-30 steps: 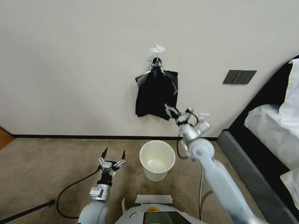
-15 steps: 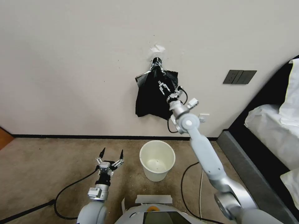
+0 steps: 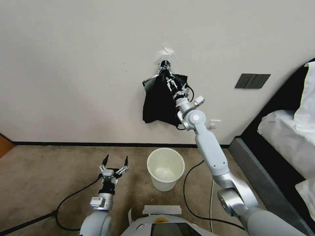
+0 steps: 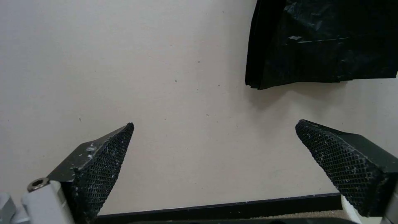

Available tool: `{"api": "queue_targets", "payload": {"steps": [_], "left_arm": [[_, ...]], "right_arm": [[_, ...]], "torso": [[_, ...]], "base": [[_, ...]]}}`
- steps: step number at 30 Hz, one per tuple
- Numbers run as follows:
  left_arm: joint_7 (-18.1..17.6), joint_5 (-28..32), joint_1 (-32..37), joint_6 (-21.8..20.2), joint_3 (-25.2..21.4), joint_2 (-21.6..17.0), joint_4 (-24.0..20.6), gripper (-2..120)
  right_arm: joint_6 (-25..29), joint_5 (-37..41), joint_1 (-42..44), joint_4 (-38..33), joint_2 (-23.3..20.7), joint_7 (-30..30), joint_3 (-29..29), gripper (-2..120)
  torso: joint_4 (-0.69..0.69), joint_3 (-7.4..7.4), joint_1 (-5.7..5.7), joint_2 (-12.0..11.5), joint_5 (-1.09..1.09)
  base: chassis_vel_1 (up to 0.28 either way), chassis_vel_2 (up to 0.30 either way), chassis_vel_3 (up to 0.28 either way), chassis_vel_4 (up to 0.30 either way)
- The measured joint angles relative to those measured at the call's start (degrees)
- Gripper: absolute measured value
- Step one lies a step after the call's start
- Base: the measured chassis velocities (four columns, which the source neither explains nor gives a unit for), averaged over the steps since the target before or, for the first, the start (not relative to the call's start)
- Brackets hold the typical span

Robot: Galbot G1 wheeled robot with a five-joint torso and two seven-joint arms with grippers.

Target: Place a trash bag onto the trash bin.

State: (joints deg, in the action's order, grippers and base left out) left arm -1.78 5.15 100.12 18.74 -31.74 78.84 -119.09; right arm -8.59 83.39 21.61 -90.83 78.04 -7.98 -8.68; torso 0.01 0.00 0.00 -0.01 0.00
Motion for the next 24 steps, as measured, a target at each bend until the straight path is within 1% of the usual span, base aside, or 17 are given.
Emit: {"api": "queue_targets", "payload": {"steps": [15, 24], "left_arm": [[0.03, 0.36, 0.25, 0.36, 0.23, 0.01, -0.31, 100], [0.03, 0.37, 0.24, 0.38, 0.05, -0.07, -0.41, 100]], "right_arm": [[-1.02, -1.80, -0.57, 0.82, -0.59, -1.36, 0.61, 100], [-0.99, -1.95, -3.83, 2.71, -0.40, -0.57, 1.12, 100]], "torso": [[-0.01, 0.00, 0.00, 0.01, 0.01], [0.00, 0.00, 0.00, 0.00, 0.00]], "base": [[0.000, 0.000, 0.000, 0.000], [0.000, 0.000, 0.000, 0.000]]}}
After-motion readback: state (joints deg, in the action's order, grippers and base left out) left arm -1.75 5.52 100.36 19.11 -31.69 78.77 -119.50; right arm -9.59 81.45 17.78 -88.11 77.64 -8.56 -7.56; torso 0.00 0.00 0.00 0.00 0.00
